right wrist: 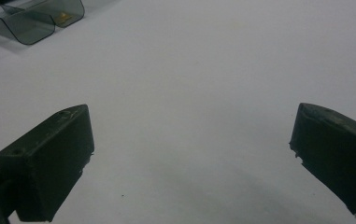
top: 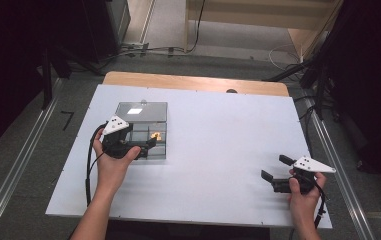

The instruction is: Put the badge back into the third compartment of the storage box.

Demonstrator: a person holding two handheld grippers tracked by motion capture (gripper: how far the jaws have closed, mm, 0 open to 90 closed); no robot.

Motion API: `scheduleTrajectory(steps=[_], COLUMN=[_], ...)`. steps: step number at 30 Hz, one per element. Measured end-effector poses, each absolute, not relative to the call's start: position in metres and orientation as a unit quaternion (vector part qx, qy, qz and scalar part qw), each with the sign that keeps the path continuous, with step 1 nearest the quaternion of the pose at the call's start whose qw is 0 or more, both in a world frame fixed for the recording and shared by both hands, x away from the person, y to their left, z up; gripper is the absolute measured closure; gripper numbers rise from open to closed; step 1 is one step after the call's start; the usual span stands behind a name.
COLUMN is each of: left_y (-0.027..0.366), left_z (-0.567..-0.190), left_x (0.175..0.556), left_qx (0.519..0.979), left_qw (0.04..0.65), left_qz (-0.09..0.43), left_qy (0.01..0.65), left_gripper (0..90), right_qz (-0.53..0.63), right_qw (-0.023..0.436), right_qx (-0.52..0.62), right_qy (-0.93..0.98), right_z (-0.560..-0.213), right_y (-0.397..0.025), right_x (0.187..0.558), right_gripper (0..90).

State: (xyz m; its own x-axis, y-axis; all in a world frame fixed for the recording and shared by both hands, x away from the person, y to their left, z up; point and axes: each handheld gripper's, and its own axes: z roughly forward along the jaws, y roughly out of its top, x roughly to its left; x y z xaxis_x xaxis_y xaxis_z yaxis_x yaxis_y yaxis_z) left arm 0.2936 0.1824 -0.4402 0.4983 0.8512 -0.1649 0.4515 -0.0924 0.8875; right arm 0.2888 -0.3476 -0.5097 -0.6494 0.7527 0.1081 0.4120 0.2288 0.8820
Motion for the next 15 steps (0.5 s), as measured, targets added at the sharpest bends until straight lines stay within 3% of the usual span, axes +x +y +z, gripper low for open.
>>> scheduleTrajectory(steps=[15], left_y=[0.191], left_z=[-0.437], left_x=[0.268], left_qx=[0.703], left_qw=[0.506], left_qz=[0.226], left_qy=[0.446], left_gripper=[0.0], right_qz=[0.490], right_qw=[0.175], right_qx=[0.380], right_qy=[0.765], right_z=[-0.510], right_y=[-0.347], right_x=[0.289], right_gripper=[0.0])
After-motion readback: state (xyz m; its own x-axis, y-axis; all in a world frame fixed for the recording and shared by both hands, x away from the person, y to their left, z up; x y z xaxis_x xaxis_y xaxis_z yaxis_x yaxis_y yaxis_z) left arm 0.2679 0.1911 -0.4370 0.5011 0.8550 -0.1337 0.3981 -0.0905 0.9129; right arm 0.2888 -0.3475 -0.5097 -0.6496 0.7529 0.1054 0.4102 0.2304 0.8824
